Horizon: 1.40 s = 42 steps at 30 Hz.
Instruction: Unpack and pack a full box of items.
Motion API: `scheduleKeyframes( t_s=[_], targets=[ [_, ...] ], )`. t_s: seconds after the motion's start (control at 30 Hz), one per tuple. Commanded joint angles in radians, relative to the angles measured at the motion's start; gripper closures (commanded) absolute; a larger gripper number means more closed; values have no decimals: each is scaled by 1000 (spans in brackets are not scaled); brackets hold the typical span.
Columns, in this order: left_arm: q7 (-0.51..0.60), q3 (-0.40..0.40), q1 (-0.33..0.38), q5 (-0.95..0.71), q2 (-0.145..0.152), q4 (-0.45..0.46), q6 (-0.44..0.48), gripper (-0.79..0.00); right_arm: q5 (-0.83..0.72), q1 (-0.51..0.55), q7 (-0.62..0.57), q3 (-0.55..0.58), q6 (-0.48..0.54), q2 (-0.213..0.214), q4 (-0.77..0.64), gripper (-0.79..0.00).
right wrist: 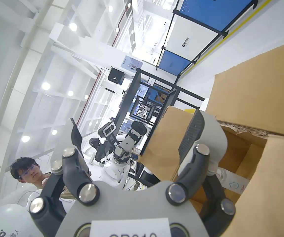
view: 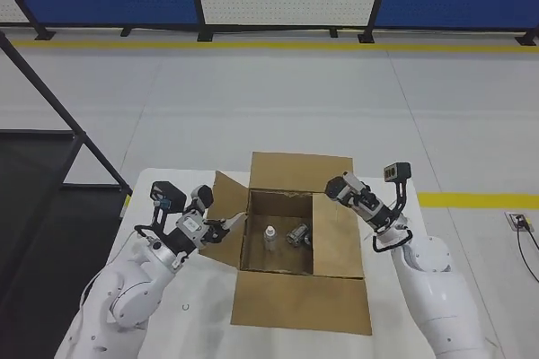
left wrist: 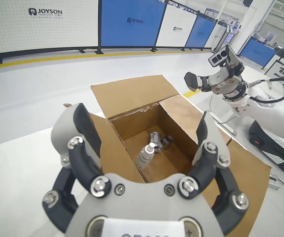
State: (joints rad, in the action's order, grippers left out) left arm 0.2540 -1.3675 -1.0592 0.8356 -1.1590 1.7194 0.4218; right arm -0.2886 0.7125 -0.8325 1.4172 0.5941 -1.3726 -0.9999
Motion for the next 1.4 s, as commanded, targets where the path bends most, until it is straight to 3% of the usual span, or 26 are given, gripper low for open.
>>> scheduleKeyframes(
  t_s=[0.0, 0.3, 0.4, 0.6, 0.9, 1.2, 1.3, 1.37],
  targets=[
    [0, 0, 0, 0, 0, 0, 0, -785, 0, 0, 0, 0, 0, 0, 2, -785],
    [0, 0, 0, 0, 0, 0, 0, -785, 0, 0, 0, 0, 0, 0, 2, -785],
    [24, 31, -4, -106, -6, -9, 12, -785, 1, 2, 3, -1, -2, 0, -2, -785],
    [196, 125, 86, -348, -22, -46, -15, -785, -9, 57, -49, 22, 42, 16, -105, -785],
    [474, 297, 260, -668, -59, -144, -144, -785, -90, 205, -168, 178, 150, 66, -253, -785],
    [661, 456, 449, -945, -119, -396, -293, -785, -180, 337, -207, 297, 186, 102, -356, -785],
    [687, 513, 498, -940, -138, -481, -314, -785, -211, 358, -213, 306, 181, 109, -365, -785],
    [687, 513, 498, -940, -138, -481, -314, -785, -212, 363, -214, 307, 179, 113, -356, -785]
  ],
)
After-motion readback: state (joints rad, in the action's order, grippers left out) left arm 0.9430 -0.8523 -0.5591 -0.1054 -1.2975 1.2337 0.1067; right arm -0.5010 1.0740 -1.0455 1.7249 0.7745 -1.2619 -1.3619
